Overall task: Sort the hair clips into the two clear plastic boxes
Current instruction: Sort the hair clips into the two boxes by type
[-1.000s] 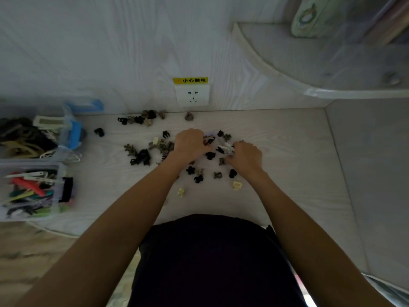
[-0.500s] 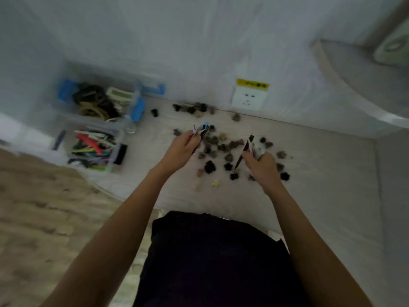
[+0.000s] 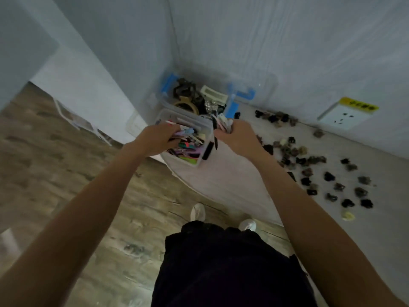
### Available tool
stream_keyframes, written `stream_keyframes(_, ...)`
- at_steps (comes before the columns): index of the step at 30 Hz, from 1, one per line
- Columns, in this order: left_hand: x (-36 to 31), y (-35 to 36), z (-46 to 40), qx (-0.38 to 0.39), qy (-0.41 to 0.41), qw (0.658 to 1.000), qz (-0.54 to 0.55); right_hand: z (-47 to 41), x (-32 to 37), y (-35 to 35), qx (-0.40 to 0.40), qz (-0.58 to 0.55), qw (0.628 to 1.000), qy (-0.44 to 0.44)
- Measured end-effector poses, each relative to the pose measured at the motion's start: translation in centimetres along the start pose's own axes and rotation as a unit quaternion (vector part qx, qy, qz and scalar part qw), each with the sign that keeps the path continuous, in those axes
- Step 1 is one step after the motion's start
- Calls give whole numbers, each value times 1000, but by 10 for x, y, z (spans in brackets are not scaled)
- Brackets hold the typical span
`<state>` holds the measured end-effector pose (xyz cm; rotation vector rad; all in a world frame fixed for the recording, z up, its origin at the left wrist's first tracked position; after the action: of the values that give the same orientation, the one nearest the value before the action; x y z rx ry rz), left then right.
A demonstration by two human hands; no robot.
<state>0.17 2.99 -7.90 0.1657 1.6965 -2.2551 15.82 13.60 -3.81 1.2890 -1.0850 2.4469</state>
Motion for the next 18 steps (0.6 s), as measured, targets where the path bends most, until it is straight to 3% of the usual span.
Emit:
stream_keyframes(2,-2,6,-6,26,62,997,29,-7,19,15,5,67,998,-12)
stream_keyframes(5,3,10,-6,31,77,992,90,-15,36,31,-4,131,991,-16)
stream_keyframes(7,14,6,0,-6,62,993,102,-23,42,41,-19,193,981,-11)
stream_keyframes(12,34,-19,38,-196,13,976,93,-46,61,79,-50,337,939,-36)
stream_keyframes(15,42,-13,54,-216,-12,970,112,-54,61,104,-28,406,913,-38)
stream_keyframes(18,43,-7,58,-215,3,970,116,-48,50,118,-5,409,912,-30)
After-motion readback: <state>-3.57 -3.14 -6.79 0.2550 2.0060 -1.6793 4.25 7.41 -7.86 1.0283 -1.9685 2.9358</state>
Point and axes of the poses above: each hand's wrist, its own z-axis away from the middle knuckle, its own y-axis out of the palm, x = y × z, the point moved 9 cm from there along -z, towards the middle knuckle, and after that the axes turned 9 degrees about y, right-handed, at the moved point
